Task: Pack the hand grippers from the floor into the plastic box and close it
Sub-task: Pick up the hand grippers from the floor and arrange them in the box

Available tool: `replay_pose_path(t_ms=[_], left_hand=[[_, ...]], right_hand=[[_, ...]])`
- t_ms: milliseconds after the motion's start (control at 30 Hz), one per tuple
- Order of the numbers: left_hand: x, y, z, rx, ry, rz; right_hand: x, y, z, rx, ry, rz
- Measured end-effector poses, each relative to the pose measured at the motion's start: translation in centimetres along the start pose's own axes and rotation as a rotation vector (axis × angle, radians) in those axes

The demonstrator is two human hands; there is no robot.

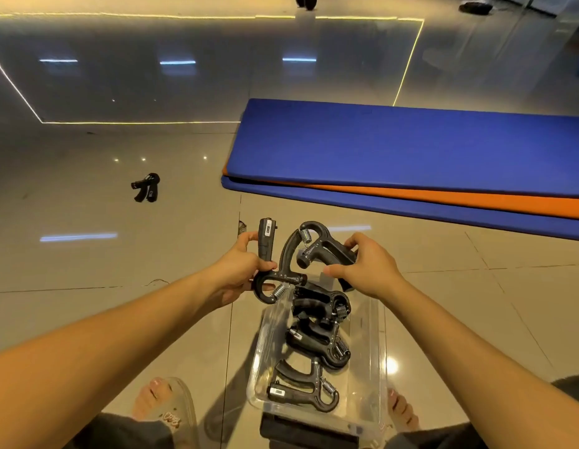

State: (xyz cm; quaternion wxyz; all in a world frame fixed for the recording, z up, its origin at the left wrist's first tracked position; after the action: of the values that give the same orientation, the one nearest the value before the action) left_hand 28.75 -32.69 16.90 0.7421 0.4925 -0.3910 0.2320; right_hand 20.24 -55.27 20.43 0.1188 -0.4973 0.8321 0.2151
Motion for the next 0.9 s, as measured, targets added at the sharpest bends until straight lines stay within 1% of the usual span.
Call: replay_pose_path(t_ms=[167,333,467,600,767,833,900], left_hand=[[1.0,-0.8,0.1,0.025,-0.006,0.069],[2.0,-1.2,-0.4,0.098,-0.117,0.144],[3.5,-1.5,-1.4,0.141,-0.18,0.257],[4.1,-1.8,-1.6,0.1,-0.288,0.29],[4.2,-1.5,-1.0,0.005,-0.39,0.339],[3.7,-1.4,-1.1,-0.019,-0.419,0.325],[2.4,-1.3,-1.4,-0.036,-0.417,0.273]], right_hand=[[-0.3,-0.3,-0.7,0.032,0.017,-0.004],[-0.5,-0.4,-0.6,0.005,0.037,-0.016],[-0.2,-0.3,-0.4,-0.004,0.077,-0.021],[0.0,-0.2,-0.1,-0.016,0.105,-0.025],[0.7,-0.3,-0.1,-0.012,0.137,-0.023],[1.2,-0.2,0.0,-0.012,0.144,-0.018],[1.6,-0.2,0.1,-0.01,0.152,-0.013]])
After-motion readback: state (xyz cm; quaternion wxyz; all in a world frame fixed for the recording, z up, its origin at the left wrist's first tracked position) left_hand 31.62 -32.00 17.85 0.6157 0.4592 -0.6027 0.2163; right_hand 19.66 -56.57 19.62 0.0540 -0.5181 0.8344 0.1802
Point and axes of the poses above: each hand's wrist, its own y-axis away from the middle knuckle, its own z-axis out of the palm, x = y × z, the point moved 10 cm from there along -y, towards the middle knuckle, and after that the axes turned 13 degrees about y, right-handed, at the moved point
